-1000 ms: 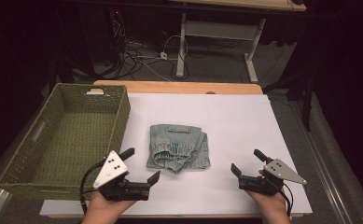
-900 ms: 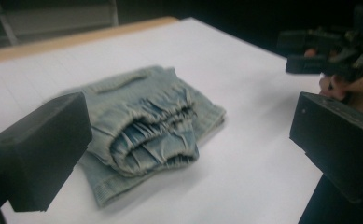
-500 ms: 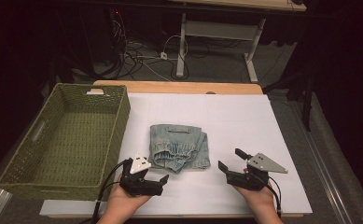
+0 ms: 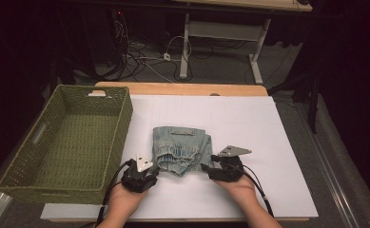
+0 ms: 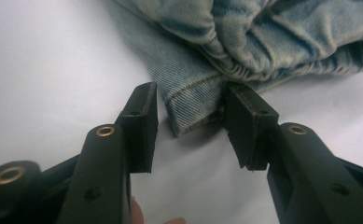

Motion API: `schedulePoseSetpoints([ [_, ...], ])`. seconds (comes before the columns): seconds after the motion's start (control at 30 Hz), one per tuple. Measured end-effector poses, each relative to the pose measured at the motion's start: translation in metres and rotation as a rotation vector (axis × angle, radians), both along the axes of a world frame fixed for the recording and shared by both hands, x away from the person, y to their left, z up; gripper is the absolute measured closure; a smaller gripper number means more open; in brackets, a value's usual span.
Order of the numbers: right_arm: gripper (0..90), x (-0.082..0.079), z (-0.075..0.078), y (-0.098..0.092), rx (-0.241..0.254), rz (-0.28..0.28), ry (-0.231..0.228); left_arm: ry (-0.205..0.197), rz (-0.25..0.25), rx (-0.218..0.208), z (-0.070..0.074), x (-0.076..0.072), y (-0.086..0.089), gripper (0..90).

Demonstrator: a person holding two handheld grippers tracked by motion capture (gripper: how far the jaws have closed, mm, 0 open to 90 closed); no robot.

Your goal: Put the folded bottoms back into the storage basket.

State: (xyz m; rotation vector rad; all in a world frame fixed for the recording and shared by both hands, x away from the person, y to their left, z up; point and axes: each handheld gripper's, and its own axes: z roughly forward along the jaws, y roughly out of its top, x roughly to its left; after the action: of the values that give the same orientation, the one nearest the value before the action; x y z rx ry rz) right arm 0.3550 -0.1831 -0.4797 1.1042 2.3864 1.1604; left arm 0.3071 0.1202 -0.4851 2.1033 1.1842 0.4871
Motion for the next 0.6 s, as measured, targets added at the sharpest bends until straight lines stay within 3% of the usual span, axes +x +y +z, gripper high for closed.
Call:
schedulePoseSetpoints([
  [0.1, 41.4, -0.001, -0.001, 0.006, -0.05, 0.009, 0.003, 0.004, -0.031, -0.002, 0.0, 0.0, 0.0, 63.1],
  [0.27, 65.0, -0.003, -0.001, 0.005, -0.018, 0.029, 0.017, 0.002, -0.046, -0.009, 0.0, 0.0, -0.001, 74.2],
  [0.37, 73.5, -0.004, -0.001, 0.004, 0.007, 0.042, 0.03, -0.008, -0.062, 0.006, 0.0, -0.003, -0.002, 76.4],
  [0.6, 74.8, -0.021, 0.002, 0.0, -0.025, 0.047, -0.001, 0.019, -0.118, 0.004, 0.004, -0.018, -0.005, 76.4],
])
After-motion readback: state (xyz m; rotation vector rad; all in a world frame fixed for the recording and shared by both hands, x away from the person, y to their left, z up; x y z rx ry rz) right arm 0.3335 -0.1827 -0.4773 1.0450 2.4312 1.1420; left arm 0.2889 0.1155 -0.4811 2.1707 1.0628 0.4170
